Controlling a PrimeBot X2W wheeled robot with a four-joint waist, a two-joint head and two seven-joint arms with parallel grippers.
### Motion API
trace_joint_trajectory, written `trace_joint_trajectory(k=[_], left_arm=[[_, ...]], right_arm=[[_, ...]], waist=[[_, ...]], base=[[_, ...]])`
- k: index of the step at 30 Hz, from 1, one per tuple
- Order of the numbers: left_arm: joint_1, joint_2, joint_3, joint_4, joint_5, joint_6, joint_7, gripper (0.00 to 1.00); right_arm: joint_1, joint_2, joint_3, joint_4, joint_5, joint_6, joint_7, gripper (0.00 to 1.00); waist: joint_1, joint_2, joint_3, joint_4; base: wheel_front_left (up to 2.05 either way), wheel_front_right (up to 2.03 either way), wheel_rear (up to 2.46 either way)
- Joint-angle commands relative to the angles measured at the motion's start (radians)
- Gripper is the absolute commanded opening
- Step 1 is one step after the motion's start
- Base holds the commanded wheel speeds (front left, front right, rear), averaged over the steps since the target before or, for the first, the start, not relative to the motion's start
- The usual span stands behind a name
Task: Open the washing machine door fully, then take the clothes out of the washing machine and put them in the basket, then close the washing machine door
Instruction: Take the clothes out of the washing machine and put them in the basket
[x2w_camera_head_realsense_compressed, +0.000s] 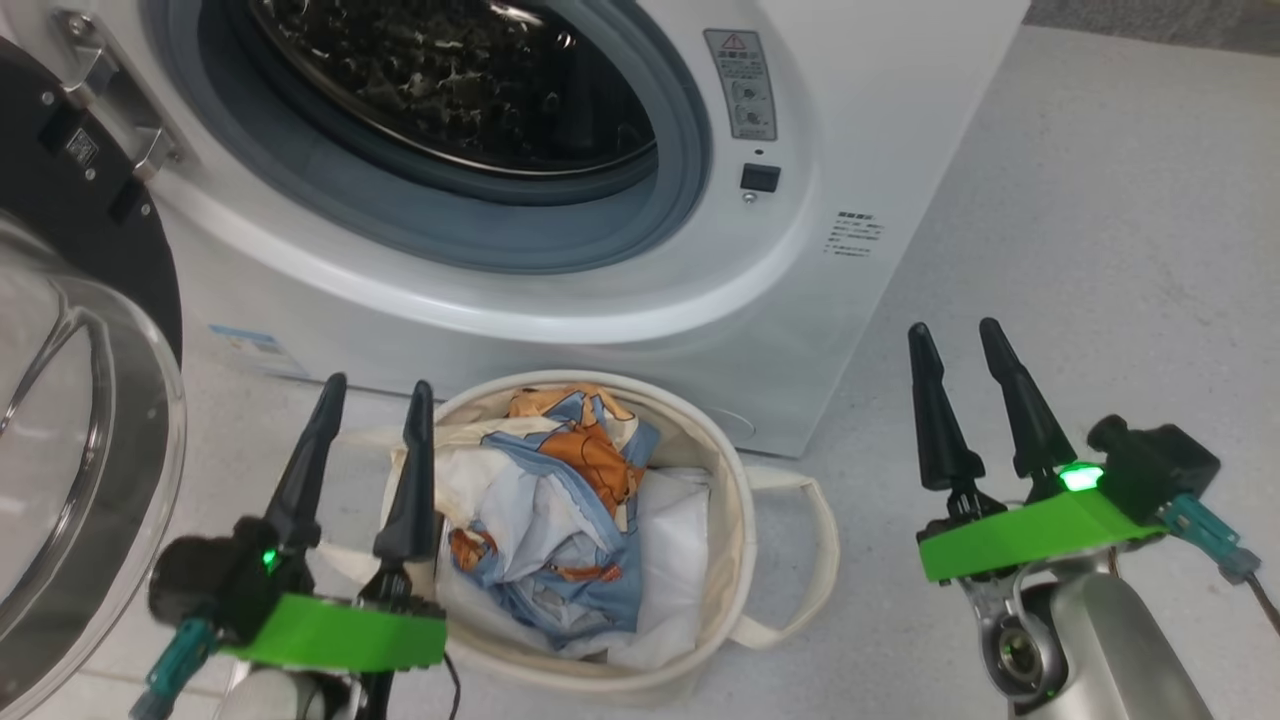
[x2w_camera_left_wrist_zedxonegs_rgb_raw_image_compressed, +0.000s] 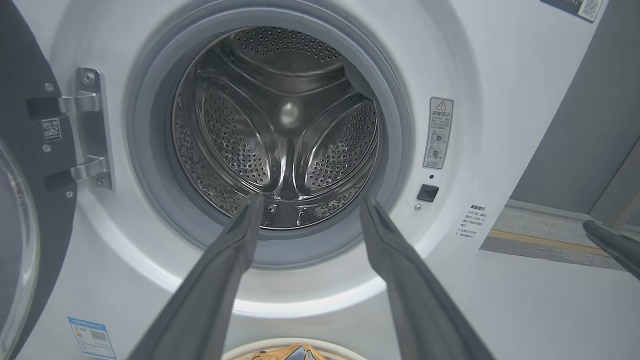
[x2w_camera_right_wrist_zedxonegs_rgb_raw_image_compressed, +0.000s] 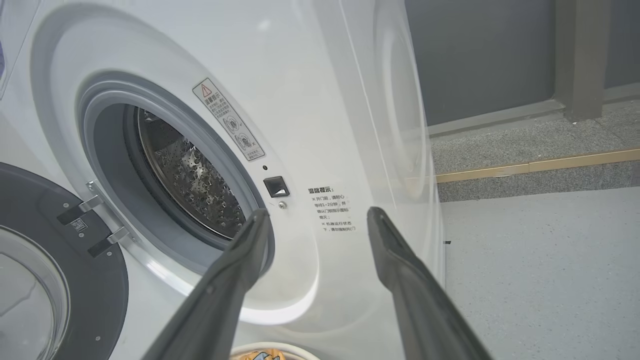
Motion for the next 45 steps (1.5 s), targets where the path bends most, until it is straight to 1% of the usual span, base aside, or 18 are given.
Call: trace_joint_trajectory(k=[1, 9, 16, 28, 45], left_arm=[[0.002, 0.003, 0.038, -0.045, 0.015, 0.005, -0.006, 1.0], [0.098, -0.004, 0.088, -0.043, 0.039, 0.02, -0.006, 1.0], [0.137, -0.007, 0.049, 0.0, 0.07, 0.012, -0.006, 1.0], [0.152, -0.01, 0.015, 0.044, 0.066, 0.013, -0.006, 1.0], [0.151, -0.01, 0.006, 0.047, 0.064, 0.02, -0.006, 1.0]], right_arm=[[0.003, 0.005, 0.016, -0.039, 0.008, 0.001, -0.012, 1.0], [0.05, 0.005, 0.003, -0.048, 0.015, 0.001, -0.012, 1.0], [0.083, 0.005, -0.013, -0.041, 0.027, 0.001, -0.012, 1.0], [0.114, 0.005, -0.002, 0.005, 0.022, 0.001, -0.012, 1.0], [0.105, 0.005, 0.004, 0.029, 0.016, 0.001, -0.012, 1.0]], waist=[[0.0, -0.0001, -0.005, -0.004], [0.0, -0.0001, -0.044, -0.021], [0.0, -0.0001, -0.082, -0.019], [0.0, -0.0001, -0.154, -0.019], [0.0, -0.0001, -0.156, -0.026]], base=[[0.0, 0.0, 0.0], [0.0, 0.0, 0.0], [0.0, 0.0, 0.0], [0.0, 0.0, 0.0], [0.0, 0.0, 0.0]])
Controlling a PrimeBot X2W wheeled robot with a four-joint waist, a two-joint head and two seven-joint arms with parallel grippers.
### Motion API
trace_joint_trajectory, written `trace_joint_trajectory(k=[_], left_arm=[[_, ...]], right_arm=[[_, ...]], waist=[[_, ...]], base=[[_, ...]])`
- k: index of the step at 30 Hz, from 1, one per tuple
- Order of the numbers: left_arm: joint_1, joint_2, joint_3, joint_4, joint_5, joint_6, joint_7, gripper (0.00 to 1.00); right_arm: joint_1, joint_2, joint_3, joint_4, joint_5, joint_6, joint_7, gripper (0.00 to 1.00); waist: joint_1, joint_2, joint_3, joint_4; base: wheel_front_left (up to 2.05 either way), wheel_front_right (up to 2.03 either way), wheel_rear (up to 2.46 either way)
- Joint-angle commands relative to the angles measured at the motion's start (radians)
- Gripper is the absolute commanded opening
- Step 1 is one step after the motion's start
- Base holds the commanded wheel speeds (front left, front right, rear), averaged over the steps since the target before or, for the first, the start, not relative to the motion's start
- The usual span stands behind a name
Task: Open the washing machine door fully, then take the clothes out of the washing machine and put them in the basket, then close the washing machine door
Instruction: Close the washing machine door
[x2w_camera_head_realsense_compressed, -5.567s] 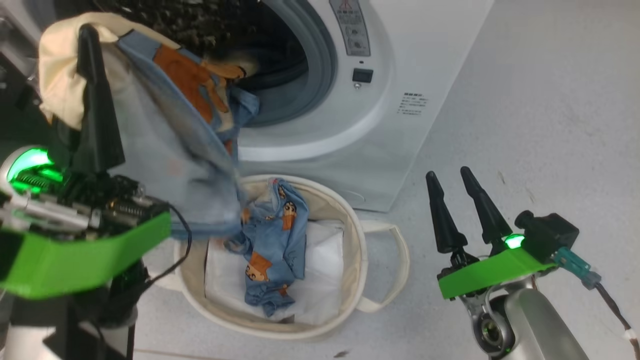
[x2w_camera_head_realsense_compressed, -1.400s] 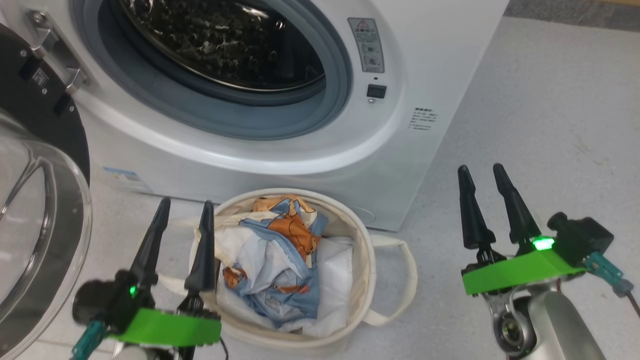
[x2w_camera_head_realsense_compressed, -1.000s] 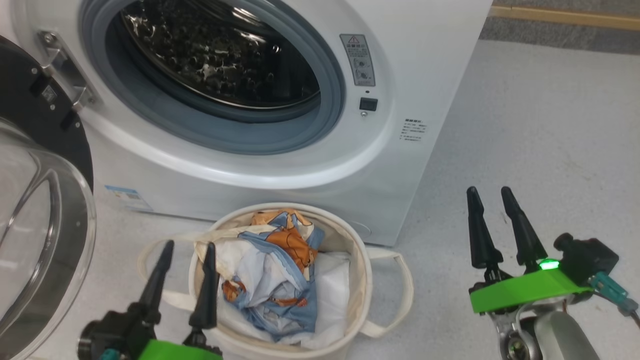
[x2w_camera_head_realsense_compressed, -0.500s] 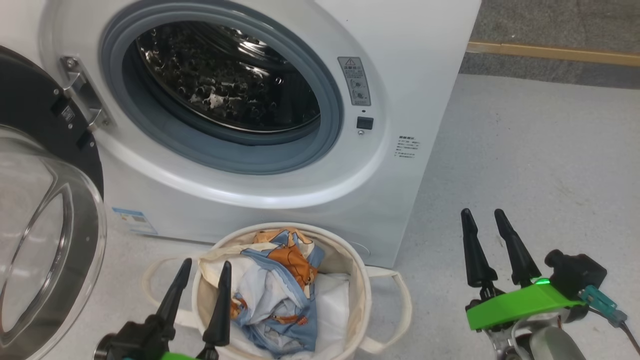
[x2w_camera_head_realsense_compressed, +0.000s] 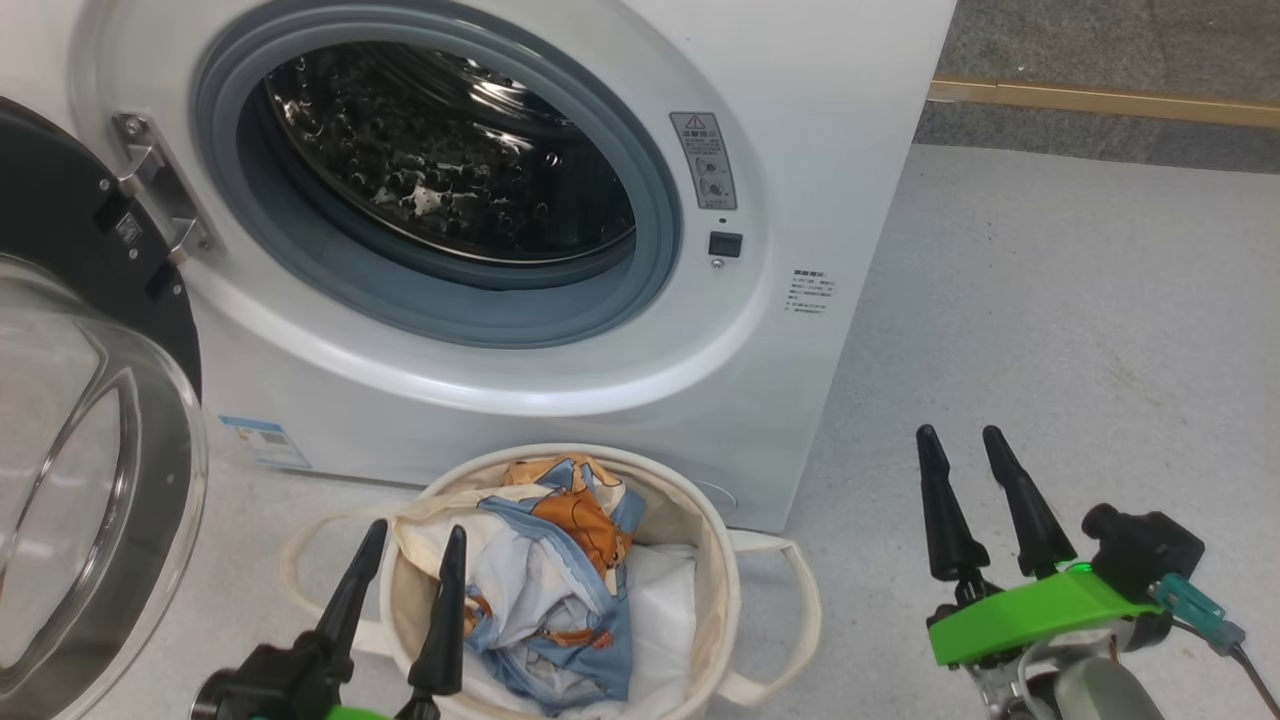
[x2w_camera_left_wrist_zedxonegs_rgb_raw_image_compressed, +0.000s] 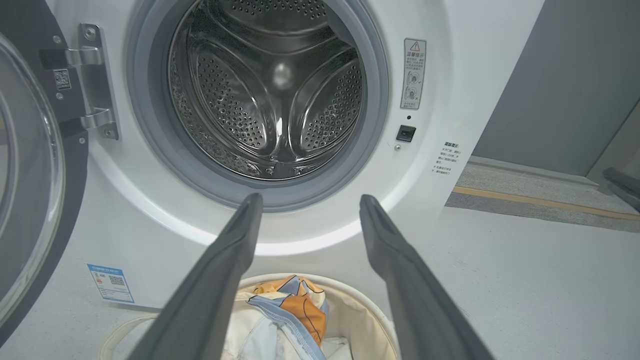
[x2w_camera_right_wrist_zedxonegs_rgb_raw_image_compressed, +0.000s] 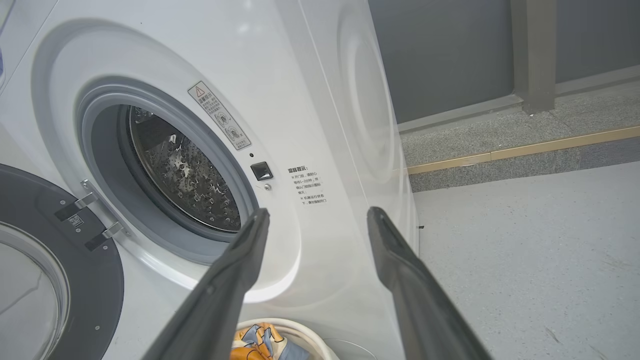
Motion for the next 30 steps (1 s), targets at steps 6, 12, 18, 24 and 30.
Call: trace_joint_trajectory(k=[6, 12, 18, 24, 30], left_arm=[[-0.027, -0.001, 0.025, -0.024, -0.003, 0.007, -0.005, 1.0], [-0.027, -0.001, 0.024, -0.023, -0.01, 0.009, -0.005, 1.0], [-0.033, -0.001, 0.031, -0.006, -0.06, 0.018, -0.005, 1.0], [-0.046, -0.001, 0.021, 0.005, -0.072, 0.034, -0.005, 1.0], [-0.047, -0.001, 0.011, 0.009, -0.071, 0.04, -0.005, 1.0]], right_arm=[[-0.024, 0.003, 0.023, -0.025, -0.007, 0.001, -0.012, 1.0], [-0.025, 0.003, 0.026, -0.023, -0.005, 0.001, -0.012, 1.0], [-0.03, 0.003, 0.026, -0.019, -0.01, 0.001, -0.012, 1.0], [-0.035, 0.003, 0.021, -0.015, -0.015, 0.001, -0.012, 1.0], [-0.036, 0.003, 0.024, -0.014, -0.011, 0.001, -0.012, 1.0]], waist=[[0.0, -0.0001, 0.001, -0.002], [0.0, -0.0001, -0.001, -0.005], [0.0, -0.0001, 0.007, -0.007], [0.0, -0.0001, 0.013, -0.002], [0.0, -0.0001, 0.011, 0.004]], base=[[0.0, 0.0, 0.0], [0.0, 0.0, 0.0], [-0.04, 0.04, 0.01], [-0.96, 0.59, 0.37], [-1.8, 1.43, 0.37]])
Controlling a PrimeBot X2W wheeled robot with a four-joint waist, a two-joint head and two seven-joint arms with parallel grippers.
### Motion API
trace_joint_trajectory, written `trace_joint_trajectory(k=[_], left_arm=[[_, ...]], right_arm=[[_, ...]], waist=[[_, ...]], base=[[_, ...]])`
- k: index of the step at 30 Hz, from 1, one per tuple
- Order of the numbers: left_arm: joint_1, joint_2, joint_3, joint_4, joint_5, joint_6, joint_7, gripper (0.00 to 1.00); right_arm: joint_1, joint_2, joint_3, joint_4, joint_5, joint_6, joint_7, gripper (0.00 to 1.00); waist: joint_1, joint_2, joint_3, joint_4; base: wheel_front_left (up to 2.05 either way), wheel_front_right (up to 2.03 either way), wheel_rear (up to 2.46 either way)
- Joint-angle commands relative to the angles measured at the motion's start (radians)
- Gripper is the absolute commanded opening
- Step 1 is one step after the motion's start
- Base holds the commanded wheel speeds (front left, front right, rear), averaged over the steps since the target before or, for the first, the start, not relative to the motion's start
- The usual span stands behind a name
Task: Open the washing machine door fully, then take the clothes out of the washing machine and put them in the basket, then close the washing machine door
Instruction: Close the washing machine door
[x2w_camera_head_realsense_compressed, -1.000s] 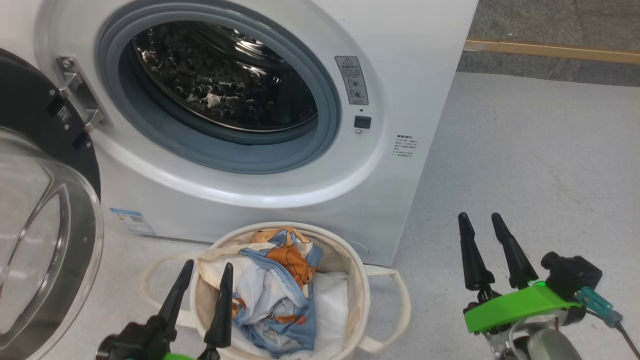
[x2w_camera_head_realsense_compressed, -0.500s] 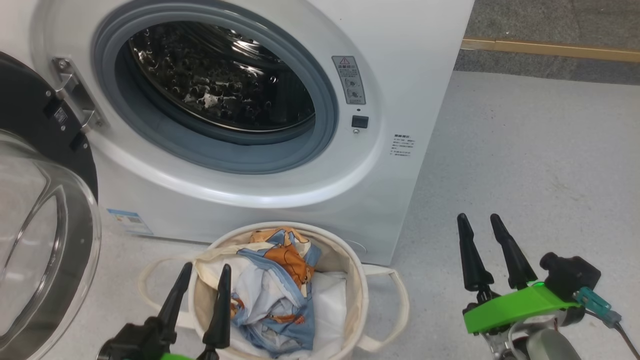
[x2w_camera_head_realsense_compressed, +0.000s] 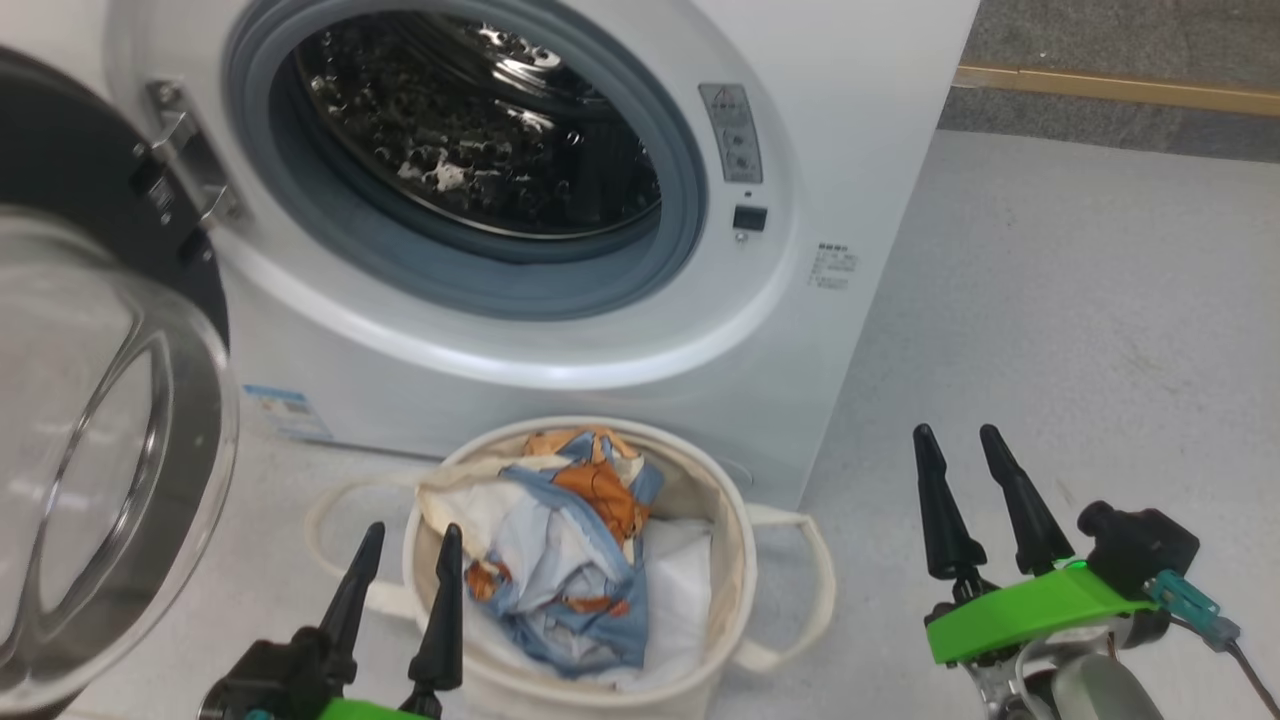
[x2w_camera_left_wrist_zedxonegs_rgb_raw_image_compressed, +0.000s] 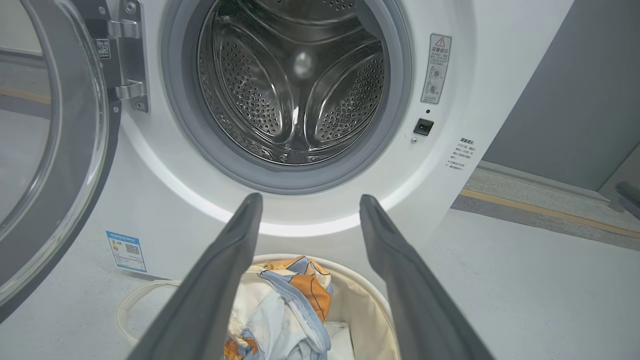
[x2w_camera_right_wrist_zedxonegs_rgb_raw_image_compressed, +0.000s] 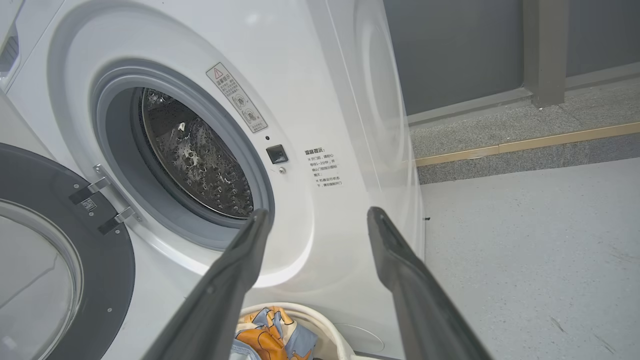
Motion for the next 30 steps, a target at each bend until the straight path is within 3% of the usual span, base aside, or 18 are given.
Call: trace_joint_trajectory(k=[1, 15, 24, 30], left_arm=[[-0.032, 0.0, 0.024, -0.027, -0.006, 0.01, -0.005, 1.0], [-0.026, 0.0, 0.01, -0.043, 0.027, 0.015, -0.005, 1.0], [-0.033, 0.0, 0.007, -0.052, 0.034, 0.022, -0.005, 1.0], [-0.042, 0.0, -0.012, -0.07, 0.033, 0.03, -0.005, 1.0]], right_arm=[[-0.028, 0.002, 0.025, -0.027, 0.0, 0.001, -0.012, 1.0], [-0.028, 0.002, 0.028, -0.026, -0.005, 0.001, -0.012, 1.0], [-0.035, 0.002, 0.035, -0.03, 0.0, 0.001, -0.012, 1.0], [-0.036, 0.002, 0.06, -0.059, 0.006, 0.001, -0.012, 1.0]], waist=[[0.0, -0.0001, -0.002, 0.002], [0.0, -0.0001, 0.0, 0.012], [0.0, -0.0001, 0.01, 0.028], [0.0, -0.0001, 0.017, 0.09]], base=[[-2.14, 2.05, 0.09], [-1.85, 1.87, -0.02], [-0.5, 0.5, 0.0], [0.0, 0.0, 0.0]])
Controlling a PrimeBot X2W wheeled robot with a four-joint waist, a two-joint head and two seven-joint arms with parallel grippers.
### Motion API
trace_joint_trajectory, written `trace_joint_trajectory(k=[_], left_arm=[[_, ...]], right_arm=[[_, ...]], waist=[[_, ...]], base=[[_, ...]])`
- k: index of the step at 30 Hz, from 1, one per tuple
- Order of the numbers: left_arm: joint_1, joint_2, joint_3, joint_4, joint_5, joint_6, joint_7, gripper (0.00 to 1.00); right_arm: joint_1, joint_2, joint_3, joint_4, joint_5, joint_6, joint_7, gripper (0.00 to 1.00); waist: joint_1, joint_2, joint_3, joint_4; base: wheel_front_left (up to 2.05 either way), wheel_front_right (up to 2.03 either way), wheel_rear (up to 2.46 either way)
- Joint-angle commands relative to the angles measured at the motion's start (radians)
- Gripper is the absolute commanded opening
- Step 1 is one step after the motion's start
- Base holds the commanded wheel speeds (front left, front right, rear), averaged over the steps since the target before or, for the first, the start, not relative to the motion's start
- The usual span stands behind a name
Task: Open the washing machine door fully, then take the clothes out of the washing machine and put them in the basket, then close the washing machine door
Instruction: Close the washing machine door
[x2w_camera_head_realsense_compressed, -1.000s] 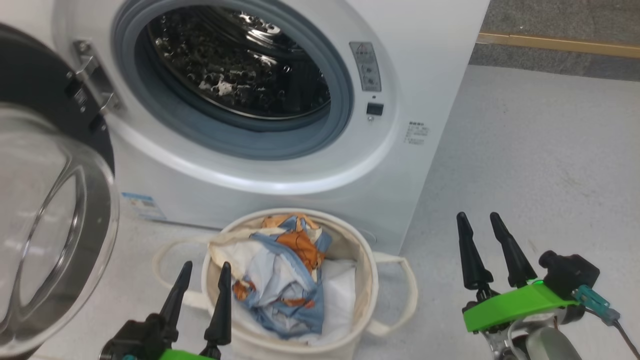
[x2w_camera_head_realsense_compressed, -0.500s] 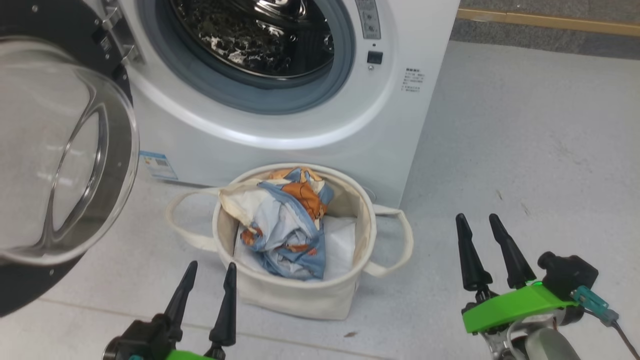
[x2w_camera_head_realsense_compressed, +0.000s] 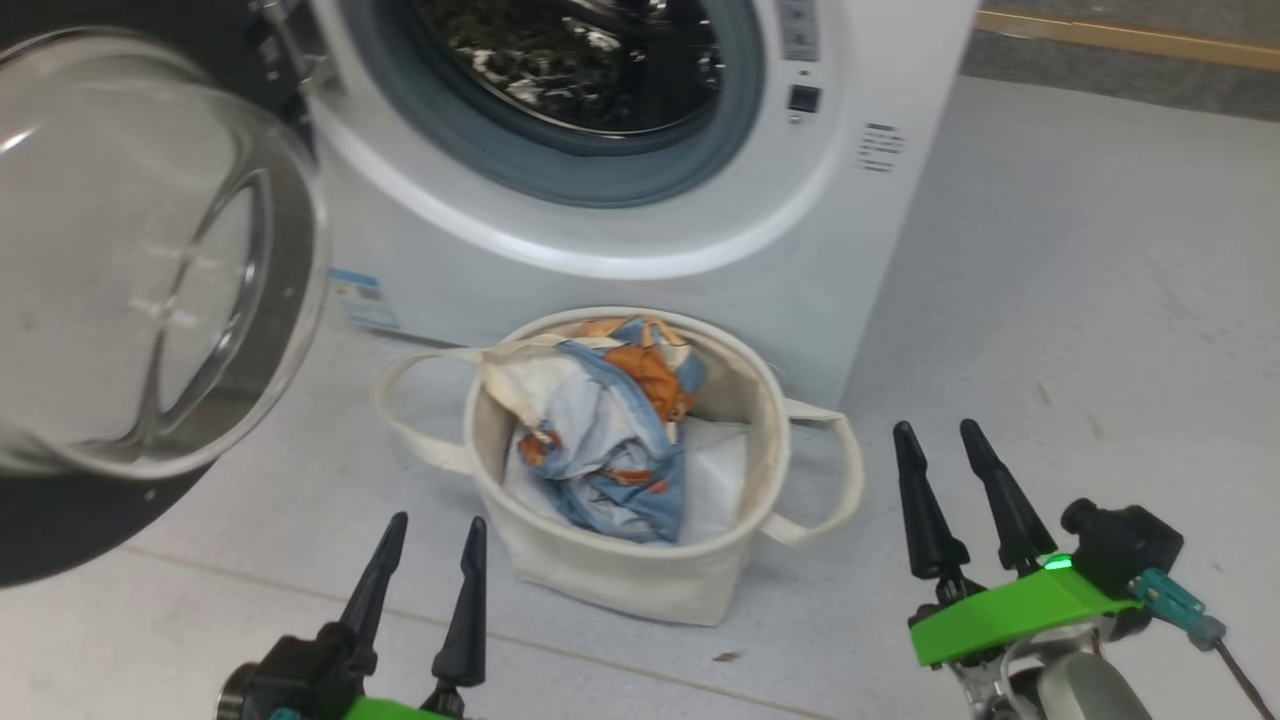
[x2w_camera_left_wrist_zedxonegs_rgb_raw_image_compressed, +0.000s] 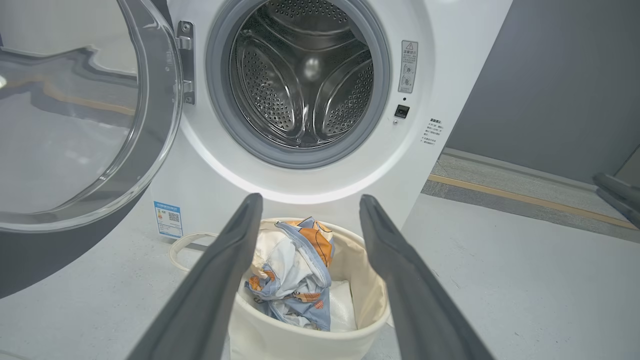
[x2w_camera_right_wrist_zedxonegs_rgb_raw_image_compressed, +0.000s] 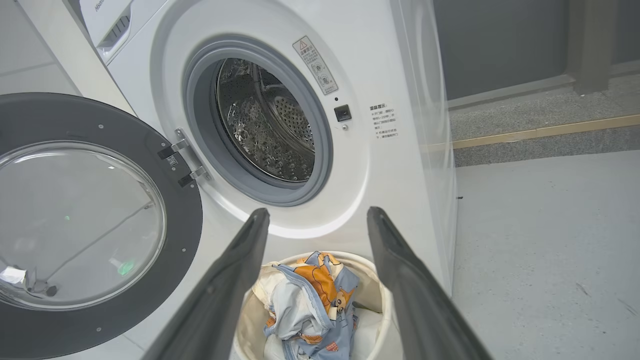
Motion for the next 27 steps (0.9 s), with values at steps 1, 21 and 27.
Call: trace_joint_trajectory(k=[1, 21, 27], left_arm=[[-0.038, 0.0, 0.022, -0.038, 0.005, 0.005, -0.005, 1.0], [0.016, 0.0, -0.002, -0.079, -0.005, 0.052, -0.005, 1.0], [0.048, 0.0, 0.035, -0.133, -0.015, 0.094, -0.005, 1.0]], right_arm=[[-0.036, 0.002, 0.034, -0.043, 0.005, 0.001, -0.012, 1.0], [-0.027, 0.002, 0.198, -0.082, 0.004, 0.001, -0.012, 1.0], [-0.085, 0.002, 0.272, -0.043, 0.004, 0.001, -0.012, 1.0]], waist=[[0.0, -0.0001, 0.002, 0.041], [0.0, -0.0001, -0.023, 0.405], [0.0, -0.0001, 0.005, 0.425]], base=[[0.0, 0.0, 0.0], [0.0, 0.0, 0.0], [0.0, 0.0, 0.0]])
